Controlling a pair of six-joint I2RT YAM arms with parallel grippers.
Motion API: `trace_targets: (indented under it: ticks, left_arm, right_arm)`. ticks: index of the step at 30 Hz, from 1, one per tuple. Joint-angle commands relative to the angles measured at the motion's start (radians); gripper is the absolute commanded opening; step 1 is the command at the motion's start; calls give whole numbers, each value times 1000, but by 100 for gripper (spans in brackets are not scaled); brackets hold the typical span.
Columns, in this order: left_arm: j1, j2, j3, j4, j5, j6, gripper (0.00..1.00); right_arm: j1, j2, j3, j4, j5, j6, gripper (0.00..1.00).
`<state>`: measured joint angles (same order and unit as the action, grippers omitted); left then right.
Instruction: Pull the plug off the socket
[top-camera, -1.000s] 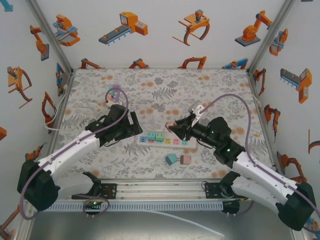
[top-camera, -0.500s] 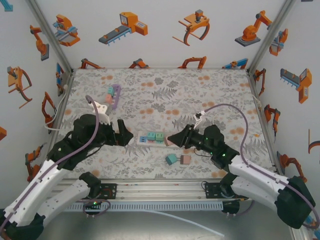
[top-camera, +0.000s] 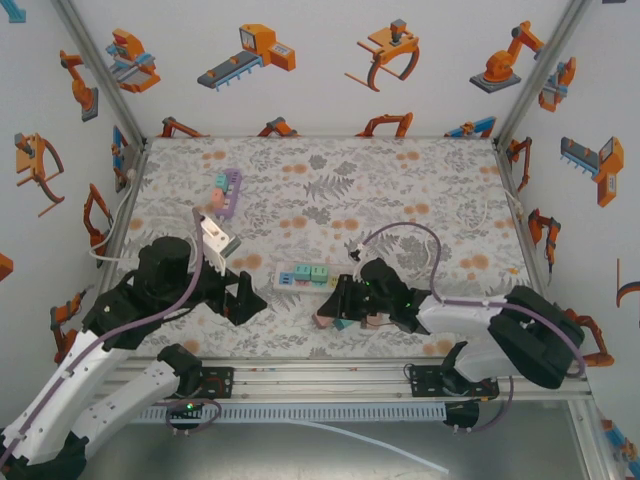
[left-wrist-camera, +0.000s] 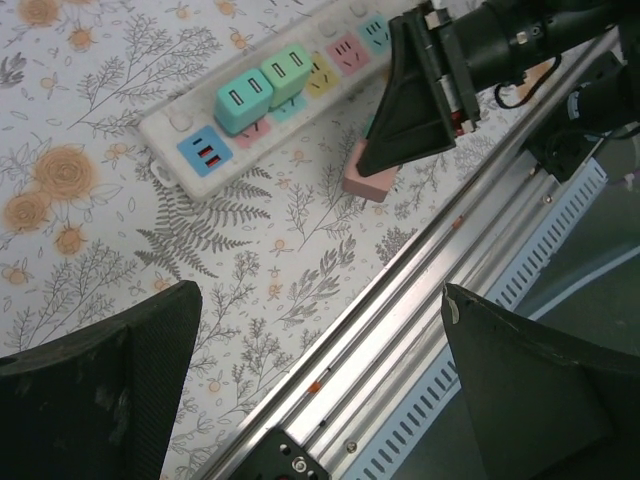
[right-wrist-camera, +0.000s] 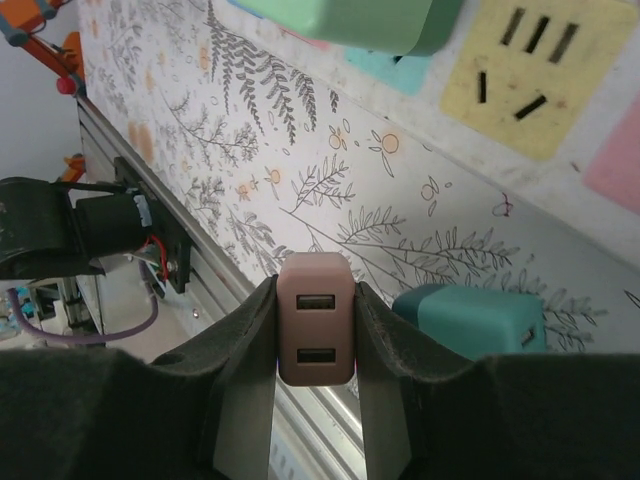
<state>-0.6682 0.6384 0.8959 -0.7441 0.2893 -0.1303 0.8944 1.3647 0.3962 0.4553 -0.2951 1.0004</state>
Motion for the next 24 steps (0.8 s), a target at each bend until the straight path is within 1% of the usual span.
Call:
trace_targets:
  ticks: [1,4,8,10,16,19,24]
  left_arm:
    - [-7,3,9,-17,45,34,97]
    - [-7,-3,2,-17,35,32,97]
    - [-6,-18,-6,-18,18,23,97]
    - [-7,-25,-12,-18,3,17,97]
    - [-7,-38,-26,-18,-16,5,97]
    - [-7,-36,-29,-19,-35,-4,97]
    - [-7,-38,-32,-17,-100,-39,97]
  right_arm:
    - [26,62,53,129,19,26,18]
    - [41,107,66,137,37,29,25]
    - [47,126,67,120,67,49,38]
    - [47,126,64,119,72,54,41]
    - [46,82,67,38,104,51,45]
    - [47,27,66,-15,129,36,46]
    - [47,-94,68,-139,192,-35,47]
